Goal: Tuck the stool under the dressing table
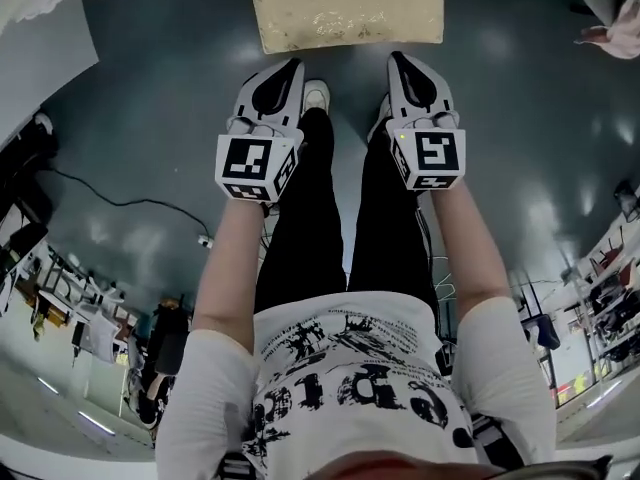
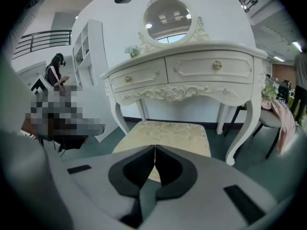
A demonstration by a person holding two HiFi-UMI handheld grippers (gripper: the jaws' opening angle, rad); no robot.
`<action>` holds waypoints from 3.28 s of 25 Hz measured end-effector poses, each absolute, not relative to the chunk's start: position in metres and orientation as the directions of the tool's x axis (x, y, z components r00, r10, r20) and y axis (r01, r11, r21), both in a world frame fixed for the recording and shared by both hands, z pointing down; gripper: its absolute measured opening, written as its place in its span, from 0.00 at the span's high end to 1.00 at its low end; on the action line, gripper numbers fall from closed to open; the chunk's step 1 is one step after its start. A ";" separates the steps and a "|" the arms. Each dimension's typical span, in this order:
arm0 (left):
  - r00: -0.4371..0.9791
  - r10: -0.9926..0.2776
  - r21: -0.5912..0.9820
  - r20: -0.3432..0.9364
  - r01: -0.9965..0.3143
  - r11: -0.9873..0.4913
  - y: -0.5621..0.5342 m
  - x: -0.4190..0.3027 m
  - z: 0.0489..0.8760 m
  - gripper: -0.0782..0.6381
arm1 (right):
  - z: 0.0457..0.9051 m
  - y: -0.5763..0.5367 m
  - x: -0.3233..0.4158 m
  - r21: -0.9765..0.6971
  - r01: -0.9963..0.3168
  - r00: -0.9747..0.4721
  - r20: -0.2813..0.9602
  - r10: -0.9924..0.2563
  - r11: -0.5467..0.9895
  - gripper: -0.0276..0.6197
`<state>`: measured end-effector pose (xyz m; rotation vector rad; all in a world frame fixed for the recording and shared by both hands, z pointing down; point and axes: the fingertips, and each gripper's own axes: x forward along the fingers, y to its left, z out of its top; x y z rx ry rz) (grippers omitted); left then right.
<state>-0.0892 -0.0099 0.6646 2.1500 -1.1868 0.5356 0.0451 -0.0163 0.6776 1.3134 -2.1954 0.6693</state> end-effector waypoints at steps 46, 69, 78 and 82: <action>0.444 -0.717 0.218 0.538 -0.895 -0.390 -0.121 -0.114 0.792 0.86 | 0.804 -0.129 0.041 -0.161 -0.945 -0.323 0.598 -0.734 0.286 0.93; 0.401 -0.768 0.148 0.500 -0.913 -0.380 -0.216 -0.119 0.786 0.86 | 0.798 -0.226 0.033 -0.115 -0.912 -0.392 0.532 -0.751 0.394 0.93; 0.376 -0.792 0.082 0.480 -0.918 -0.387 -0.245 -0.121 0.783 0.86 | 0.795 -0.259 0.029 -0.063 -0.902 -0.395 0.520 -0.757 0.428 0.93; 0.375 -0.797 0.061 0.473 -0.917 -0.395 -0.255 -0.125 0.788 0.86 | 0.800 -0.268 0.024 -0.054 -0.905 -0.389 0.512 -0.766 0.423 0.93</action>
